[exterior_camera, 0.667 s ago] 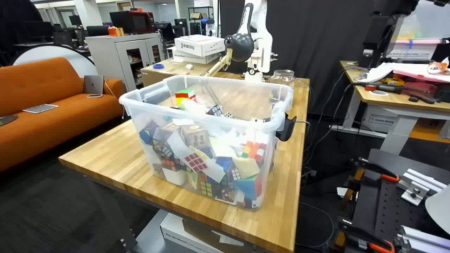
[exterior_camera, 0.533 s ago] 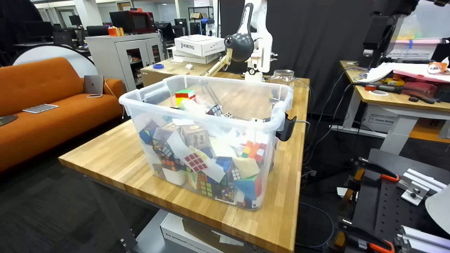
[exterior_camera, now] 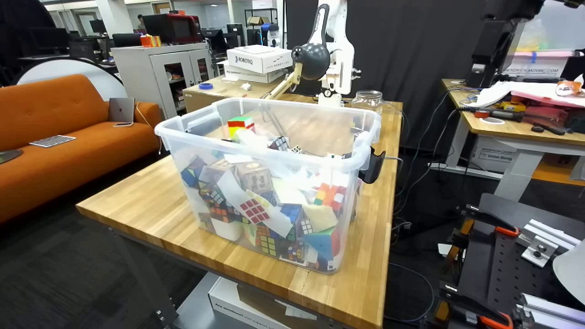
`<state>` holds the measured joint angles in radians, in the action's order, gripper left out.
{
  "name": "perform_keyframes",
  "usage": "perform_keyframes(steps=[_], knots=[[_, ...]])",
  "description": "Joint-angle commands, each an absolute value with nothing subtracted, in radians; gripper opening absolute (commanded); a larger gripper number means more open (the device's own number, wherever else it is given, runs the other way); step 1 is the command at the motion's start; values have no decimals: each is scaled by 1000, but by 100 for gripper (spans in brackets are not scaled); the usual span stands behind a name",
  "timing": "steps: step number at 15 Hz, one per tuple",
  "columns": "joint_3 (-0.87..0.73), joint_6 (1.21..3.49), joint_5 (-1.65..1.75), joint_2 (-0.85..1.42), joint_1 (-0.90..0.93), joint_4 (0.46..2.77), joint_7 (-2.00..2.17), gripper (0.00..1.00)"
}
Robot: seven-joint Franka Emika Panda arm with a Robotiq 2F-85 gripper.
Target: Put the rubik's cube inside the storage box
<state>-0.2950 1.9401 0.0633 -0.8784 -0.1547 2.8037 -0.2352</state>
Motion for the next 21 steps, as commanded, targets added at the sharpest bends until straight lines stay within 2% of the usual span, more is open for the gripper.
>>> perform_keyframes(steps=[1, 10, 11, 21], knots=[[-285, 1947, 55, -825, -158, 2776, -237, 100], [-247, 2145, 33, -518, -161, 2716, -118, 100], [-247, 2128, 44, -579, -172, 2753, -145, 100], [-242, 2136, 39, -568, -172, 2751, -137, 100]])
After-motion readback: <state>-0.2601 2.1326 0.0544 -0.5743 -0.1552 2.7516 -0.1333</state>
